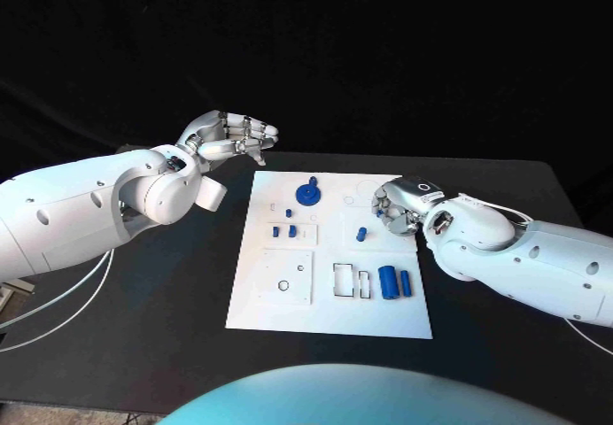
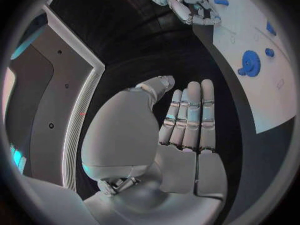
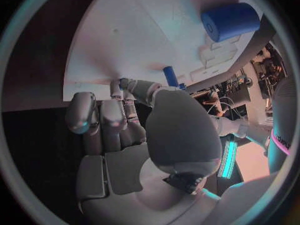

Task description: Assemble the parts on the task board

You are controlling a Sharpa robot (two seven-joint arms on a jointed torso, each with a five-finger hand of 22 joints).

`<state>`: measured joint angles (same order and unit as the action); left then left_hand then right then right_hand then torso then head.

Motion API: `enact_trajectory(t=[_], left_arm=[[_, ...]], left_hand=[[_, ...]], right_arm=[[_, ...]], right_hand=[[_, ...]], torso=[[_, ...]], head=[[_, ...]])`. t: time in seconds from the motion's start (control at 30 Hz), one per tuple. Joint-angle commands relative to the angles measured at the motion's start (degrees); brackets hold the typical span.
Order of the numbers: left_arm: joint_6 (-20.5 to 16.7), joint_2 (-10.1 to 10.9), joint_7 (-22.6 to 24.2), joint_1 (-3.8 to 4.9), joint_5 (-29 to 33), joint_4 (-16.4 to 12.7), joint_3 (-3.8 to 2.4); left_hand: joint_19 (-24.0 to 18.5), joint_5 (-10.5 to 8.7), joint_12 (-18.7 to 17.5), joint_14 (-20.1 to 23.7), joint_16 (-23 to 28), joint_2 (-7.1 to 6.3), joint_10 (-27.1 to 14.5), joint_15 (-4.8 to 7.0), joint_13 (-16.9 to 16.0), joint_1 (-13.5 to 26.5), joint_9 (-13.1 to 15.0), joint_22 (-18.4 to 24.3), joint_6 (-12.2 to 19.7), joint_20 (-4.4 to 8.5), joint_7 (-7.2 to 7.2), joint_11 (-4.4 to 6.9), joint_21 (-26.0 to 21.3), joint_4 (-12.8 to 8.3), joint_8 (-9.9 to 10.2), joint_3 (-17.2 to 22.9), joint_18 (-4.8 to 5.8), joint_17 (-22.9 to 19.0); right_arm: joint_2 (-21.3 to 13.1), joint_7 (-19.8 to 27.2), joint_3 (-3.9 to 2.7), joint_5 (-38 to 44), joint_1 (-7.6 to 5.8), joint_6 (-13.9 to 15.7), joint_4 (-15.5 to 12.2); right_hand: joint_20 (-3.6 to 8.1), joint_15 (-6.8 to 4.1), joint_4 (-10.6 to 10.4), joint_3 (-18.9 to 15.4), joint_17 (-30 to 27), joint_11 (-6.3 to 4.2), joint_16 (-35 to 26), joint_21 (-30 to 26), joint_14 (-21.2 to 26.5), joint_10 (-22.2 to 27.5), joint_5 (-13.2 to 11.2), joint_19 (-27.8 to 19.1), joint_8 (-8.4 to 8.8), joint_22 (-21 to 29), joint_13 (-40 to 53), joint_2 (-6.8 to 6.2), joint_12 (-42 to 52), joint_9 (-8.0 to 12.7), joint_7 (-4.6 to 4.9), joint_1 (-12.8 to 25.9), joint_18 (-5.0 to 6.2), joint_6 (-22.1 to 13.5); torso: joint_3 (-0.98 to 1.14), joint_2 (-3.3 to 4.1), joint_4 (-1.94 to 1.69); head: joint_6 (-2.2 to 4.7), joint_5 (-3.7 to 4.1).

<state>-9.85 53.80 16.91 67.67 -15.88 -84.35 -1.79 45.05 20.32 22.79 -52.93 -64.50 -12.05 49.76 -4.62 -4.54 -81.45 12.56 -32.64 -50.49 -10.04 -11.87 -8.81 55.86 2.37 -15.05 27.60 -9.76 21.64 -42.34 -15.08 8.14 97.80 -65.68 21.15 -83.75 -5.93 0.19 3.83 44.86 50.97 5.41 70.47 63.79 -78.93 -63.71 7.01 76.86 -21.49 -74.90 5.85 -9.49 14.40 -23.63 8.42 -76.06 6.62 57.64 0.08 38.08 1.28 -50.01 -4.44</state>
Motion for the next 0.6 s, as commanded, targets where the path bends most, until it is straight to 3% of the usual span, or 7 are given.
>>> enact_trajectory(t=[0.03, 0.6], left_arm=[[0.77, -0.05, 0.25, 0.04, -0.13, -0.01, -0.06], [0.91, -0.02, 0.18, 0.04, -0.19, 0.16, -0.06]], left_hand=[[-0.31, -0.05, 0.39, 0.3, 0.21, 0.03, -0.4, -0.03, 0.09, -0.59, -0.05, -0.07, 0.14, -0.01, -0.13, -0.11, 0.23, -0.09, -0.14, 0.32, -0.71, -0.07], [-0.39, -0.05, 0.45, 0.34, 0.23, -0.06, -0.77, -0.09, 0.13, -0.58, -0.11, -0.15, 0.45, -0.04, -0.22, -0.18, 0.31, -0.22, -0.05, 0.32, -0.7, -0.14]], right_arm=[[-0.49, -0.65, 0.11, -0.34, -0.01, -1.68, -0.22], [-1.88, -0.8, -0.21, -1.63, -1.48, -2.13, -2.56]], right_hand=[[-0.09, -0.06, 0.12, 0.12, -0.01, -0.6, 0.36, 0.34, -0.39, -0.61, 0.13, 0.32, -0.25, -5.61, -1.1, 0.34, 0.16, -0.12, 0.08, 0.34, -0.94, 0.44], [-0.05, -0.09, 0.18, 0.1, -0.32, -0.61, 0.2, 0.26, -0.37, -0.65, 0.11, 0.28, -0.27, -5.6, -1.13, 0.25, 0.08, -0.13, 0.07, 0.42, -0.92, 0.5]], torso=[[-0.02, -0.02, -0.01], [-0.04, -0.02, 0.0]], head=[[0.01, 0.0], [0.01, 0.26]])
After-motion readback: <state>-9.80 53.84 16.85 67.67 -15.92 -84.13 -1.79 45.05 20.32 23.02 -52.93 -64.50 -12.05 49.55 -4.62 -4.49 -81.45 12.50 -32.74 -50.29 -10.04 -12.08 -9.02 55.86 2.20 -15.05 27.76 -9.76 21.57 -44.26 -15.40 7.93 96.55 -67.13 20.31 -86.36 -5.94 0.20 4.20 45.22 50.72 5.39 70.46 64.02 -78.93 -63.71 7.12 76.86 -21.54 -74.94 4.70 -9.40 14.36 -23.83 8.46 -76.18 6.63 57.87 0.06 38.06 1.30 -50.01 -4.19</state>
